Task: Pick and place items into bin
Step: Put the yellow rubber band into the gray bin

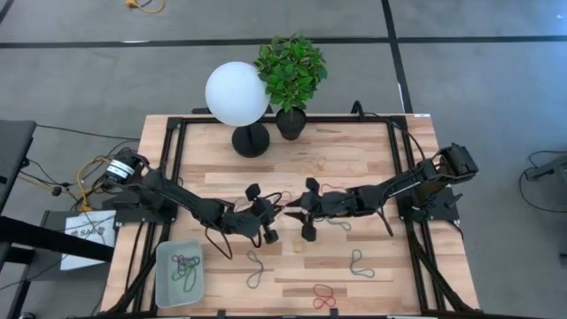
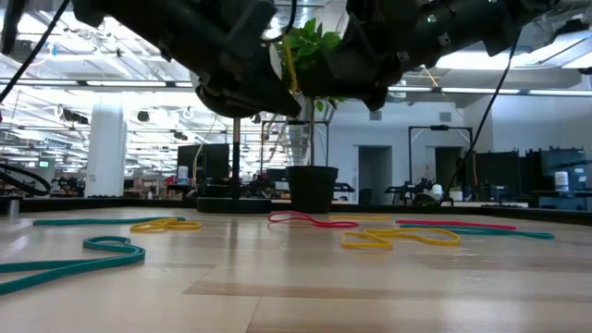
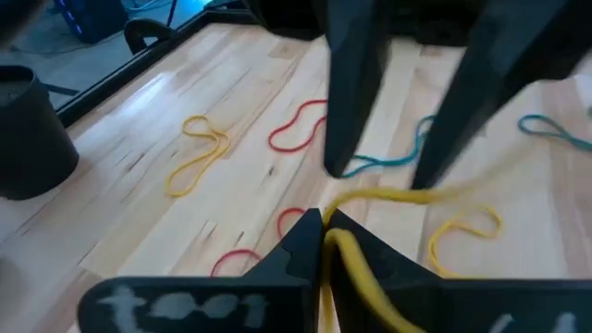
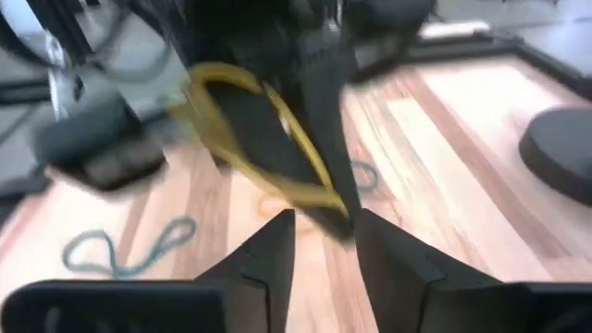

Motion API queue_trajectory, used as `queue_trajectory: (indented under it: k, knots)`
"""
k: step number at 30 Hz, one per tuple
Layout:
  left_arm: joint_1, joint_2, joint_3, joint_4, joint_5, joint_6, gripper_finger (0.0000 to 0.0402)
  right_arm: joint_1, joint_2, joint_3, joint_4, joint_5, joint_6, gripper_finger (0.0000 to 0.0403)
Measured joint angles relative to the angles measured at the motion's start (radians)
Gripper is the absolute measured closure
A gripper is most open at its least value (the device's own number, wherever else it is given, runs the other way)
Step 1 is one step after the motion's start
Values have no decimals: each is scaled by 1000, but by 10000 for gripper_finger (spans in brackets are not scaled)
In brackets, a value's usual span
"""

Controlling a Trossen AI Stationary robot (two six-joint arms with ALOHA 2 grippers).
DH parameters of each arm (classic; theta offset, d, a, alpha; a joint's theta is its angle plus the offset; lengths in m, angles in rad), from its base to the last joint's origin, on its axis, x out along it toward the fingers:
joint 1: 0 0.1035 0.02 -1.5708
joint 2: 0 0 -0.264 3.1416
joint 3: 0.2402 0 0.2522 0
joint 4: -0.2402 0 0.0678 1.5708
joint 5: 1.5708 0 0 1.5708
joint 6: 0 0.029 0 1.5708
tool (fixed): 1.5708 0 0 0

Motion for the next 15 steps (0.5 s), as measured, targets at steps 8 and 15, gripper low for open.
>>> queue_trajectory:
  k: [8, 15]
  knots:
    - [-78, -219, 0, -430, 79, -218, 401, -6, 0, 0, -100, 1, 34, 276]
    - [-207, -439, 0, -816, 462, -523, 401, -5, 0, 0, -109, -4, 35, 280]
